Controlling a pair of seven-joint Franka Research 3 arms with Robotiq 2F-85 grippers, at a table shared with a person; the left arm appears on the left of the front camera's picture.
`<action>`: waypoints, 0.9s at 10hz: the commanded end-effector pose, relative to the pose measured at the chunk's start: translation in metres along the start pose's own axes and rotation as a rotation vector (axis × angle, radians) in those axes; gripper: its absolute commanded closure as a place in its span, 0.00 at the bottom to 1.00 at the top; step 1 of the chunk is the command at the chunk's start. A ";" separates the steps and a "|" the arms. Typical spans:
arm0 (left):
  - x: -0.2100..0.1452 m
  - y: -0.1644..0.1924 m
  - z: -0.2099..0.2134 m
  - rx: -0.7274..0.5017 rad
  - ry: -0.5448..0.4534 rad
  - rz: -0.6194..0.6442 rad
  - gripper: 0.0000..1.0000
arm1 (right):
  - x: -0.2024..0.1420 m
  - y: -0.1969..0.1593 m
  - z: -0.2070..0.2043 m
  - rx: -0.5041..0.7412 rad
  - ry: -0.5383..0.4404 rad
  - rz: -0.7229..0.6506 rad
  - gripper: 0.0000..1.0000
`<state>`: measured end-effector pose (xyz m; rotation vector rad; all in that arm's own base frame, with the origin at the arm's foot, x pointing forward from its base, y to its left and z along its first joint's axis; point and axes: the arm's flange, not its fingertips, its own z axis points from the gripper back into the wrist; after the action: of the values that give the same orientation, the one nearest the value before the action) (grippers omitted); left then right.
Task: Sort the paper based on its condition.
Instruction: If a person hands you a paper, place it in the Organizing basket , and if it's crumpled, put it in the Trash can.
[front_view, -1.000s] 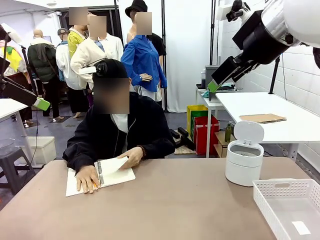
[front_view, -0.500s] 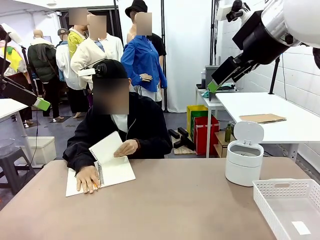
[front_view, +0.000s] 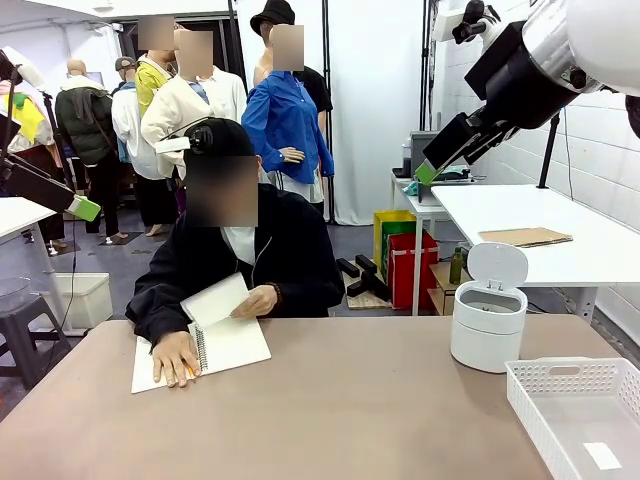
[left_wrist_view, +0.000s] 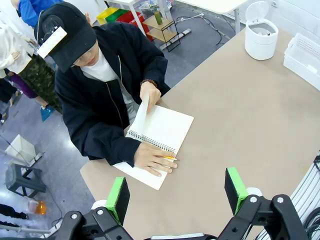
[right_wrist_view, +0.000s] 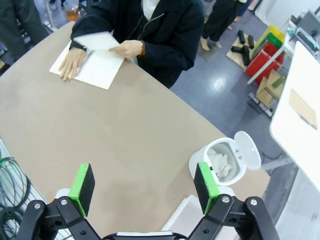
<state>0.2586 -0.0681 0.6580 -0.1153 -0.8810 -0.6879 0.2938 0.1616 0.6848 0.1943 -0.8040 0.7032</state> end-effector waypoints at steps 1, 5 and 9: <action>0.000 0.000 0.001 0.004 -0.001 0.002 0.00 | -0.001 0.000 -0.002 -0.004 -0.008 0.000 0.00; 0.000 0.000 0.001 0.004 -0.001 0.002 0.00 | -0.001 0.000 -0.002 -0.004 -0.008 0.000 0.00; 0.000 0.000 0.001 0.004 -0.001 0.002 0.00 | -0.001 0.000 -0.002 -0.004 -0.008 0.000 0.00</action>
<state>0.2586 -0.0681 0.6580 -0.1153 -0.8810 -0.6878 0.2938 0.1616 0.6848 0.1943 -0.8040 0.7032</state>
